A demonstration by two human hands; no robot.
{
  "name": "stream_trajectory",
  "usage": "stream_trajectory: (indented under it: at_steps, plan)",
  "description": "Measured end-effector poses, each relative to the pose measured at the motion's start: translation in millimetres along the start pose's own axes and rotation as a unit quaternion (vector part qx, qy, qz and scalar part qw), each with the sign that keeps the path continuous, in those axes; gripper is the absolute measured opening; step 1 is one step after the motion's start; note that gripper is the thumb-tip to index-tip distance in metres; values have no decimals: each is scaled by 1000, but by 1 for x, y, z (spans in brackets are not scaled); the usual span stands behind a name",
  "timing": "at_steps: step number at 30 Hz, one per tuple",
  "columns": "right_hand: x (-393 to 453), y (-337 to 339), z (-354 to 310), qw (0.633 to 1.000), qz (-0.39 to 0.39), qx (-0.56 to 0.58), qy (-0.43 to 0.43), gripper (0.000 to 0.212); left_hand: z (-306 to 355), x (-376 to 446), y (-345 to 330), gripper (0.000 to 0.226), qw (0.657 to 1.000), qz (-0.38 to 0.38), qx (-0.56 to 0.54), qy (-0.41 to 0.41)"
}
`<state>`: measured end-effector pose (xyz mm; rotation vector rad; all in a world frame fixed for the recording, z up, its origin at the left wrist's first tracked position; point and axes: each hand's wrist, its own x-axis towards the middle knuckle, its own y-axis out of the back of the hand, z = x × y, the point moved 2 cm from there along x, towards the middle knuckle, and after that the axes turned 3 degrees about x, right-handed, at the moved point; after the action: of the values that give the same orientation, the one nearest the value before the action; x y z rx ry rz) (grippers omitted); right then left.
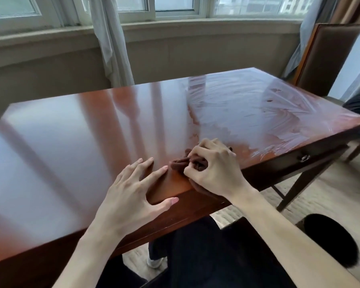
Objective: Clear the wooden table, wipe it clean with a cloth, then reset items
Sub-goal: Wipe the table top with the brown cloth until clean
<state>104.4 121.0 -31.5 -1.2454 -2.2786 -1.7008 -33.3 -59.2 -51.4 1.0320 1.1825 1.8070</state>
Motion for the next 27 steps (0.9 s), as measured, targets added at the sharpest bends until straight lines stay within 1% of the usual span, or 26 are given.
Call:
stream_trajectory:
  at_steps: [2,5,6,8,10,11,13,15,17,19,20,21,22,24,25,27]
  plan:
    - [15,4,9,999,-28,25,-4,33,1,-1,0,82,1000,2,-2,1]
    - [61,2,26,995,-21,-44,-85,36,2,-1,1,83,1000,2,-1,-2]
    - [61,-2,24,993,-16,-67,-92,36,1,-1,1,83,1000,0,-1,-1]
    - [39,-6,8,996,-2,-79,-43,33,1,0,1,83,1000,1,-2,1]
    - [7,2,-3,999,-22,-21,7,30,1,0,0,83,1000,4,-3,2]
    - [4,8,-1,999,-41,4,18,29,1,1,0,83,1000,5,-4,2]
    - [28,8,8,997,-80,4,15,33,1,1,0,83,1000,2,-4,-1]
    - [75,-4,21,995,-92,-45,-11,35,1,0,1,83,1000,-1,-3,-1]
    - [117,-6,29,994,-71,-63,-50,34,1,-1,1,83,1000,-6,-3,-2]
    - [141,1,30,995,-1,-72,-63,34,1,-1,1,82,1000,-5,-6,-1]
    - [141,5,28,995,42,-76,-57,35,1,0,1,82,1000,-4,-5,0]
    - [134,8,24,994,66,-77,-50,35,1,0,1,82,1000,-4,-3,1]
    - [119,8,21,994,66,-82,-37,35,1,0,0,82,1000,-2,-1,0]
    - [74,1,11,994,3,-106,-10,38,1,0,0,82,1000,5,-2,1]
    - [51,-2,9,993,-24,-116,-12,42,1,-1,1,82,1000,6,-3,2]
    - [23,0,9,992,-27,-125,-22,47,1,0,0,82,1000,7,-3,4]
